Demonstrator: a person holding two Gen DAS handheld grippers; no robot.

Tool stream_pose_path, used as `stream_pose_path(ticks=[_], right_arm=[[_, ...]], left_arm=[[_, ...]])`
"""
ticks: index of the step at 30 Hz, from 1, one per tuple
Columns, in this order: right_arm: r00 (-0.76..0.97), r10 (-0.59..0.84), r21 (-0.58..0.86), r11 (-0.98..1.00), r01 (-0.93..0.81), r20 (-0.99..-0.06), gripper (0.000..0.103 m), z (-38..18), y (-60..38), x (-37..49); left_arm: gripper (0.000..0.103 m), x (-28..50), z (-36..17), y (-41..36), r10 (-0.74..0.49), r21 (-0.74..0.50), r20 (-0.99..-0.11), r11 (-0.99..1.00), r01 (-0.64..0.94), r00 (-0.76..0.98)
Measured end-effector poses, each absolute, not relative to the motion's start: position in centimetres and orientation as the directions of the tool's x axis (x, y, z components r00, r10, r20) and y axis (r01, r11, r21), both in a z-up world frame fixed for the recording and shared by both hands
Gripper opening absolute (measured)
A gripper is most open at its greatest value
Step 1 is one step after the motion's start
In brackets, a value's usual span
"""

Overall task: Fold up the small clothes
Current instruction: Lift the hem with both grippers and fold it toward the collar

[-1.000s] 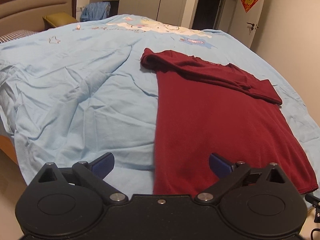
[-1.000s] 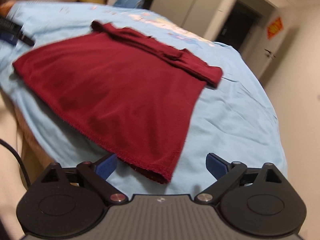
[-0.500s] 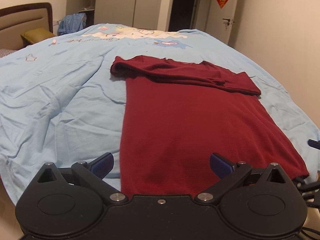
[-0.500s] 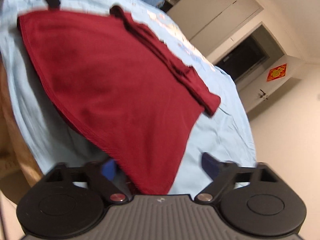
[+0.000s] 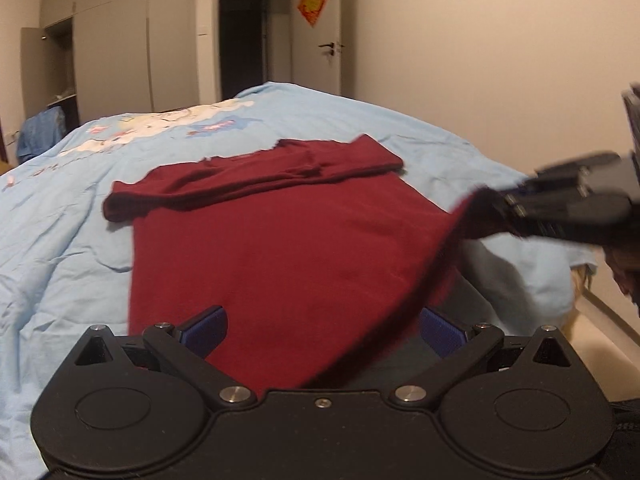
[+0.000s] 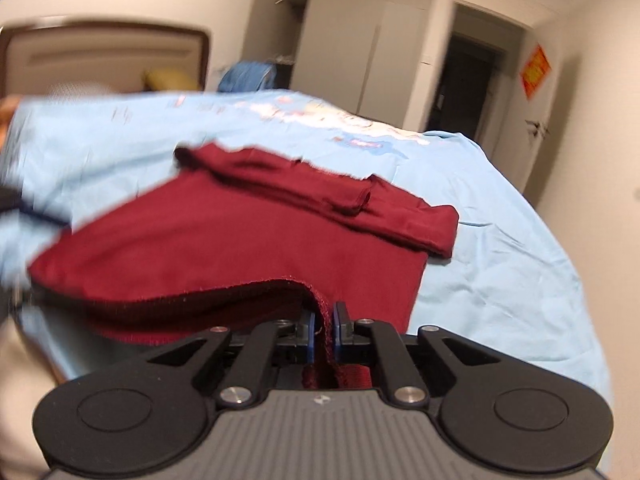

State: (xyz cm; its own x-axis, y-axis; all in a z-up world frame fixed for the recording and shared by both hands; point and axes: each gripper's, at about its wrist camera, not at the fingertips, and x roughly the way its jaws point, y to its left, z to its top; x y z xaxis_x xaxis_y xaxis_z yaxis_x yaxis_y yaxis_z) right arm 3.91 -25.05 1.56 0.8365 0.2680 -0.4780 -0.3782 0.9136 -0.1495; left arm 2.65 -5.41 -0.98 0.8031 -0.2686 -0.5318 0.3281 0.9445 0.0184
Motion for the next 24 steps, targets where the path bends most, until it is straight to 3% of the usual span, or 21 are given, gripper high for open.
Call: stream_pose_path(ticks=[6,10,14,17,22,24], right_arm=[[0.846,0.312,-0.027,0.934,-0.357,-0.432,0.009,3.5,-25.7,7.0],[0.853,0.311,-0.024,0.935,-0.353,-0.420,0.009,4.1,-25.8,7.3],[0.854,0.305,-0.017,0.939,-0.344,-0.422,0.009,4.1,-26.0,7.2],[0.859,0.294,-0.023,0.942,-0.334,-0.419,0.009,4.0,-26.0,7.1],[0.868,0.281,-0.028,0.947,-0.319,-0.409,0.009,4.0,-26.1,6.5],[0.875,0.276,-0.033,0.949,-0.314,-0.397,0.009,4.0,-26.0,6.1]], left_arm=[[0.100,3.6,-2.2,-7.1,-0.171,0.131,-0.574,0.946,0.296,0.801],[0.091,4.3,-2.9,-6.4,-0.055,0.194,-0.600,0.958,0.212,0.798],[0.083,4.5,-3.5,-4.4,0.014,0.177,-0.629,0.976,0.125,0.778],[0.073,4.2,-3.8,-2.8,0.066,0.176,-0.623,0.983,0.057,0.779],[0.047,3.5,-3.5,-1.0,0.100,0.170,-0.591,0.985,0.002,0.800],[0.042,3.2,-3.1,-0.8,0.107,0.162,-0.568,0.987,-0.016,0.816]])
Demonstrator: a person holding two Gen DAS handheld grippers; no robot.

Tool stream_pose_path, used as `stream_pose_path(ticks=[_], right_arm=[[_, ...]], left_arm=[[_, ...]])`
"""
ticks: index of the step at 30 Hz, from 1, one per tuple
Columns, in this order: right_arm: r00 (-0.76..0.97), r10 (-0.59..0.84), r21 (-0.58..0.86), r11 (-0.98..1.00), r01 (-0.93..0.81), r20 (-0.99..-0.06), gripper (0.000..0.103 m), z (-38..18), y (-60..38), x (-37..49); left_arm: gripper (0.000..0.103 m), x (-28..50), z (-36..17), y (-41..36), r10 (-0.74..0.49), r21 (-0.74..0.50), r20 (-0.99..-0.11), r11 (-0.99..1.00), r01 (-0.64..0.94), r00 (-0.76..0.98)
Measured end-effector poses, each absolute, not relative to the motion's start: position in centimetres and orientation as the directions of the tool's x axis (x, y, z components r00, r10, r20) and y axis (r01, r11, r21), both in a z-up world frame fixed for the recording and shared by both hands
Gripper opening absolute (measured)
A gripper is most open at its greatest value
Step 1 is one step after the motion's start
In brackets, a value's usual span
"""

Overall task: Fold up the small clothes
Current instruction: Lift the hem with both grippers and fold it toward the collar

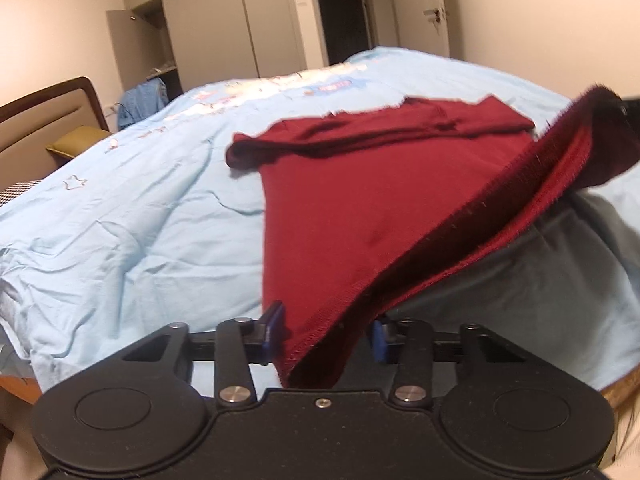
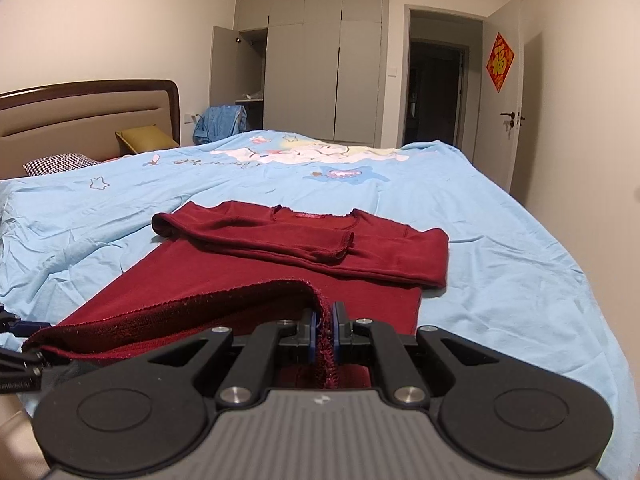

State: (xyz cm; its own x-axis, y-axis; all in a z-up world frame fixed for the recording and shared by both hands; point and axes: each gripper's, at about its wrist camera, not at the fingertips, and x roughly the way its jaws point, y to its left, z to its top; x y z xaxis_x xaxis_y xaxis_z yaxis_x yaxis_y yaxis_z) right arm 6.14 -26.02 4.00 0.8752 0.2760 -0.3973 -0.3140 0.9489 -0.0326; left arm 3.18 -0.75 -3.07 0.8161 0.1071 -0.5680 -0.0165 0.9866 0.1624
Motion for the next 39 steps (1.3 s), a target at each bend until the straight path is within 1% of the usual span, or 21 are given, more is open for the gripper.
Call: stream_pose_path(ticks=[2,3,4,6,9,14,19,22,24,28,33,36,39], right_arm=[[0.884,0.267,-0.043,0.951,-0.306,-0.384,0.009,4.1,-26.1,5.7],[0.889,0.260,-0.050,0.953,-0.300,-0.377,0.009,4.1,-26.1,5.5],[0.893,0.258,-0.054,0.953,-0.297,-0.368,0.009,4.2,-26.1,5.3],[0.905,0.257,-0.052,0.955,-0.291,-0.338,0.008,4.5,-26.2,4.7],[0.933,0.244,-0.088,0.957,-0.276,-0.263,0.007,5.2,-26.1,3.6],[0.967,0.232,-0.146,0.958,-0.245,-0.104,0.006,6.9,-26.0,1.4],[0.972,0.234,-0.158,0.960,-0.229,0.013,0.006,8.7,-26.6,-0.7],[0.968,0.232,-0.185,0.960,-0.212,0.094,0.006,10.0,-26.9,-2.4],[0.965,0.226,-0.187,0.962,-0.200,0.133,0.006,11.0,-27.2,-3.2],[0.955,0.232,-0.165,0.965,-0.203,0.187,0.006,12.8,-28.0,-4.7],[0.943,0.242,-0.179,0.963,-0.203,0.230,0.006,14.2,-28.4,-6.1],[0.943,0.253,-0.204,0.956,-0.210,0.216,0.006,14.5,-28.3,-5.8],[0.951,0.251,-0.216,0.953,-0.211,0.180,0.006,14.3,-28.0,-4.8]], left_arm=[[0.036,3.1,-2.5,-0.7,0.115,0.161,-0.536,0.986,-0.032,0.836],[0.030,3.0,-2.3,-0.6,0.118,0.163,-0.519,0.986,-0.037,0.846],[0.020,2.9,-2.0,-0.6,0.122,0.167,-0.500,0.985,-0.043,0.857],[0.006,2.7,-1.1,-0.6,0.132,0.174,-0.446,0.983,-0.058,0.885],[0.005,2.1,0.6,-0.3,0.128,0.155,-0.356,0.985,-0.076,0.926],[0.004,1.3,4.1,0.1,0.110,0.112,-0.211,0.990,-0.088,0.971],[0.004,-0.1,7.5,0.2,0.101,0.069,-0.124,0.993,-0.093,0.987],[0.004,-1.8,10.1,-0.6,0.090,0.077,-0.039,0.993,-0.087,0.995],[0.004,-2.8,11.5,-1.1,0.071,0.086,-0.006,0.994,-0.070,0.997],[0.004,-4.4,13.9,-1.8,0.034,0.088,0.032,0.995,-0.037,0.999],[0.004,-5.7,15.9,-1.8,0.007,0.033,0.063,0.999,-0.009,0.998],[0.004,-5.3,16.2,-1.7,-0.005,0.023,0.047,1.000,0.004,0.999],[0.004,-4.5,15.8,-1.5,0.002,0.029,-0.001,1.000,-0.002,1.000]])
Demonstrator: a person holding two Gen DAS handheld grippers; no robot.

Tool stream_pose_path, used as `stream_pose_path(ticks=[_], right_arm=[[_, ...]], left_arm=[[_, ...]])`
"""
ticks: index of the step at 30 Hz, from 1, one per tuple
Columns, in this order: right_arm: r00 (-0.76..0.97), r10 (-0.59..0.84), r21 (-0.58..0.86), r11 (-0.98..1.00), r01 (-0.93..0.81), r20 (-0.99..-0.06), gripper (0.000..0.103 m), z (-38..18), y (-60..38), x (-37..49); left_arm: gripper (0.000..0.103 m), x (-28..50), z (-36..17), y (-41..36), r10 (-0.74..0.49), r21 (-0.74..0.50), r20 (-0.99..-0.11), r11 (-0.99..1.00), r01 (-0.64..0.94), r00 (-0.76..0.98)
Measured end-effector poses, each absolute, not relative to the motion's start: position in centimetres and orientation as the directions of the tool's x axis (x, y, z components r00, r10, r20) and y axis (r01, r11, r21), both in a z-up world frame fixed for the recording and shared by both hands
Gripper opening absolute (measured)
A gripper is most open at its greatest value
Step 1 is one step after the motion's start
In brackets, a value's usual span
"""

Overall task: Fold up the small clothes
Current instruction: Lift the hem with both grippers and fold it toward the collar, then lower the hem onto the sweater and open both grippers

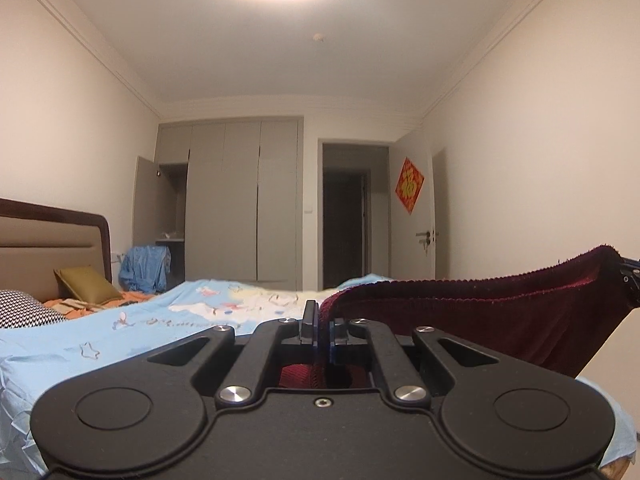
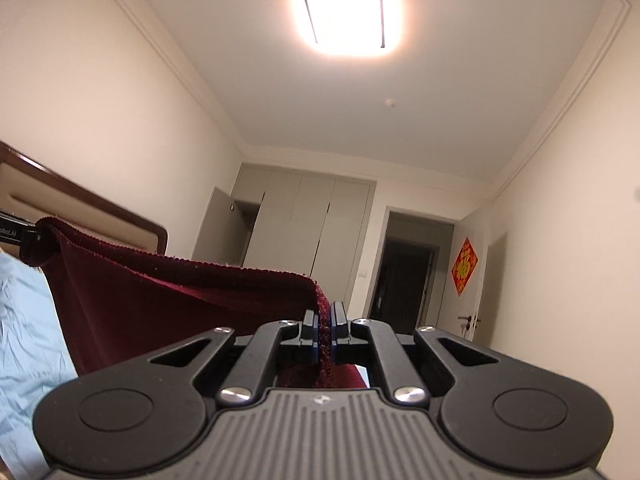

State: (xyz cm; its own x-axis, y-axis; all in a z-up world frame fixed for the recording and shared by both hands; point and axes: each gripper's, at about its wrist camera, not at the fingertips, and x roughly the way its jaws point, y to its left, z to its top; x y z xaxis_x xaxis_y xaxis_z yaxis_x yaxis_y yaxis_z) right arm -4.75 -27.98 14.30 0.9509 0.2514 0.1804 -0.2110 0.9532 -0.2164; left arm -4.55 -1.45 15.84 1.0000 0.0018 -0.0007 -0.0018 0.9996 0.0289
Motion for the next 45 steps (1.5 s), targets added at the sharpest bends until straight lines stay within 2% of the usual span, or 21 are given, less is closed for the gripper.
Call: stream_pose_path(ticks=[11,17,20,23,30,41,44,45], right_arm=[[0.977,0.195,-0.242,0.956,-0.169,0.090,0.007,13.9,-25.4,0.5],[0.979,0.199,-0.232,0.955,-0.183,0.047,0.007,14.1,-24.7,5.5],[0.979,0.204,-0.197,0.960,-0.201,-0.006,0.007,14.5,-24.4,9.5],[0.979,0.197,-0.186,0.961,-0.204,-0.059,0.007,14.0,-24.2,12.9],[0.974,0.156,-0.212,0.959,-0.190,-0.167,0.008,10.4,-22.5,19.4],[0.938,0.117,-0.180,0.967,-0.183,-0.326,0.008,4.0,-21.6,25.6],[0.926,0.107,-0.165,0.970,-0.177,-0.361,0.016,2.6,-21.6,26.5],[0.922,0.108,-0.159,0.971,-0.178,-0.371,0.022,2.3,-21.7,26.8]], left_arm=[[0.005,1.2,14.9,-0.1,0.032,0.008,-0.116,0.999,-0.032,0.993],[0.005,7.6,14.8,1.2,0.041,-0.024,-0.182,0.999,-0.046,0.983],[0.005,11.2,14.7,2.2,0.031,-0.055,-0.237,0.998,-0.045,0.971],[0.006,15.2,13.6,3.0,0.034,-0.034,-0.283,0.998,-0.045,0.959],[0.007,23.1,9.7,3.8,0.057,0.008,-0.418,0.998,-0.059,0.907],[0.007,31.1,3.2,4.5,0.061,0.008,-0.554,0.998,-0.068,0.830],[0.008,32.7,1.9,4.6,0.061,0.003,-0.582,0.997,-0.073,0.811],[0.009,33.2,1.5,4.7,0.062,0.002,-0.590,0.997,-0.075,0.805]])
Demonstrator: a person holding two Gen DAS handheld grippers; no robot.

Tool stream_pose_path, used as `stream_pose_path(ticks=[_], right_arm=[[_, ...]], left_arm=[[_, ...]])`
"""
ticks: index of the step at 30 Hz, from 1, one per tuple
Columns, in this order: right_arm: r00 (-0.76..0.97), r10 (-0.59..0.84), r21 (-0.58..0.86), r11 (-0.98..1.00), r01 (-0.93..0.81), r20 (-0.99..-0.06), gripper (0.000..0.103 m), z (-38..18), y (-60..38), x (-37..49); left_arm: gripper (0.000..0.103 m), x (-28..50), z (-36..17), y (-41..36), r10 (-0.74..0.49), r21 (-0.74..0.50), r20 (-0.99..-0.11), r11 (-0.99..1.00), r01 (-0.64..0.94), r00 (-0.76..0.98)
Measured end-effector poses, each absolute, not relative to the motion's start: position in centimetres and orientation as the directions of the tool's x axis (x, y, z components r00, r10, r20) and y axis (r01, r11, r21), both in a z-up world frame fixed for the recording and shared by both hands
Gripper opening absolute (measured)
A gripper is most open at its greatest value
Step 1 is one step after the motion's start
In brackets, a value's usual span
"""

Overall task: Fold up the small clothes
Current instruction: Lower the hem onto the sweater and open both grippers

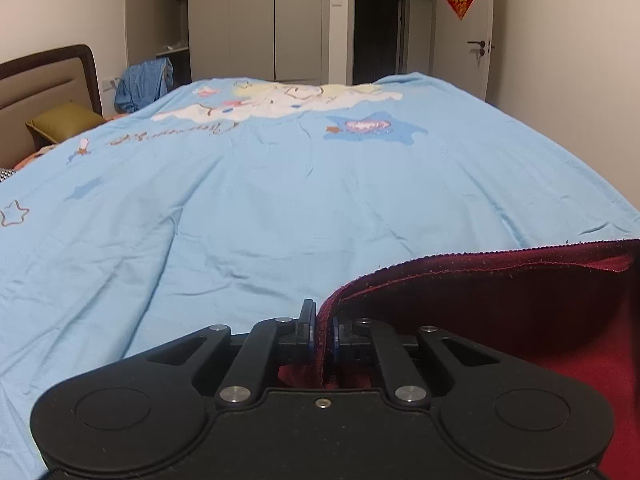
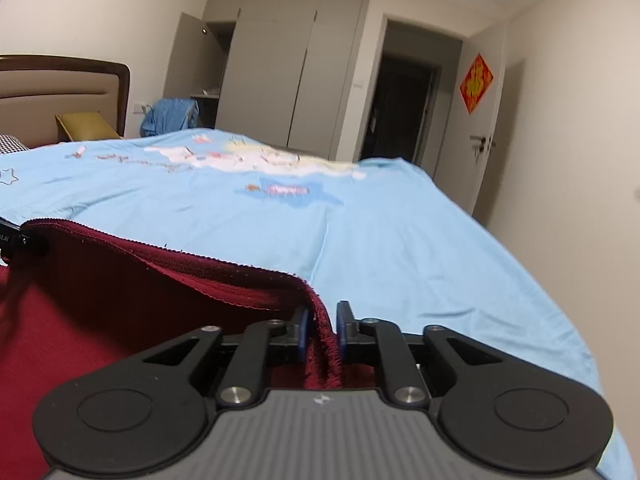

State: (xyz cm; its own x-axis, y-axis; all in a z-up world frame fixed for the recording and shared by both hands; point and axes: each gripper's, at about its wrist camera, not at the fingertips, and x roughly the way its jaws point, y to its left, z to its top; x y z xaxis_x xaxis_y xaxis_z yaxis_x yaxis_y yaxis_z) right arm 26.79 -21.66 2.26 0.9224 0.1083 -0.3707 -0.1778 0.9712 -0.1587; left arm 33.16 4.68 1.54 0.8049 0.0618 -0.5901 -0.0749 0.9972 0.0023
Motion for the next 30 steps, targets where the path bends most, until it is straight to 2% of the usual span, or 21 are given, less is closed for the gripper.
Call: stream_pose_path(ticks=[2,3,4,5,7,8,9,10,12,15,20,22,26,28,30], right_arm=[[0.918,0.104,-0.154,0.973,-0.175,-0.384,0.035,1.6,-21.7,27.2],[0.916,0.102,-0.153,0.973,-0.173,-0.389,0.046,1.3,-21.7,27.3],[0.914,0.100,-0.152,0.973,-0.172,-0.393,0.053,1.0,-21.7,27.3],[0.913,0.099,-0.152,0.973,-0.171,-0.395,0.056,0.7,-21.7,27.5],[0.911,0.094,-0.153,0.974,-0.167,-0.401,0.073,0.3,-21.9,27.4],[0.912,0.093,-0.151,0.975,-0.166,-0.400,0.078,0.2,-22.0,27.3],[0.912,0.095,-0.147,0.975,-0.165,-0.399,0.087,0.0,-22.1,27.1],[0.912,0.096,-0.144,0.976,-0.165,-0.399,0.092,-0.2,-22.2,27.0],[0.907,0.104,-0.139,0.975,-0.175,-0.409,0.095,-0.8,-22.4,26.9],[0.887,0.148,-0.106,0.971,-0.215,-0.438,0.095,-1.5,-22.5,27.1],[0.835,0.284,0.020,0.950,-0.311,-0.472,0.095,-2.5,-23.1,27.4],[0.824,0.271,0.036,0.955,-0.293,-0.498,0.095,-3.3,-23.2,27.8],[0.813,0.274,0.053,0.956,-0.288,-0.515,0.103,-4.9,-23.3,28.1],[0.815,0.260,0.036,0.959,-0.282,-0.518,0.103,-5.5,-23.0,28.1],[0.822,0.241,0.009,0.961,-0.277,-0.517,0.103,-5.8,-22.6,28.0]], left_arm=[[0.014,33.7,0.9,4.7,0.066,0.003,-0.603,0.997,-0.081,0.795],[0.017,33.8,0.7,4.8,0.064,0.000,-0.607,0.997,-0.081,0.792],[0.024,33.9,0.4,4.8,0.060,-0.005,-0.613,0.997,-0.080,0.788],[0.030,34.0,0.2,4.9,0.055,-0.010,-0.617,0.997,-0.077,0.785],[0.060,33.9,0.0,4.8,0.057,-0.012,-0.613,0.997,-0.081,0.788],[0.068,33.6,0.1,4.8,0.065,-0.008,-0.602,0.996,-0.088,0.796],[0.081,33.2,0.1,4.7,0.077,-0.001,-0.587,0.995,-0.096,0.806],[0.089,32.7,0.2,4.6,0.094,0.010,-0.565,0.994,-0.107,0.820],[0.098,31.5,0.2,4.5,0.115,0.021,-0.517,0.992,-0.122,0.848],[0.098,29.3,0.0,4.5,0.058,-0.003,-0.439,0.998,-0.066,0.897],[0.097,26.3,-0.6,3.6,-0.149,-0.011,-0.366,0.988,0.156,0.919],[0.097,26.2,-1.0,2.7,-0.206,0.026,-0.384,0.972,0.234,0.900],[0.097,29.0,-3.0,2.0,-0.160,0.092,-0.524,0.966,0.243,0.837],[0.097,30.4,-3.8,3.2,-0.177,0.011,-0.546,0.976,0.218,0.819],[0.097,31.0,-4.2,5.0,-0.225,-0.109,-0.521,0.974,0.197,0.823]])
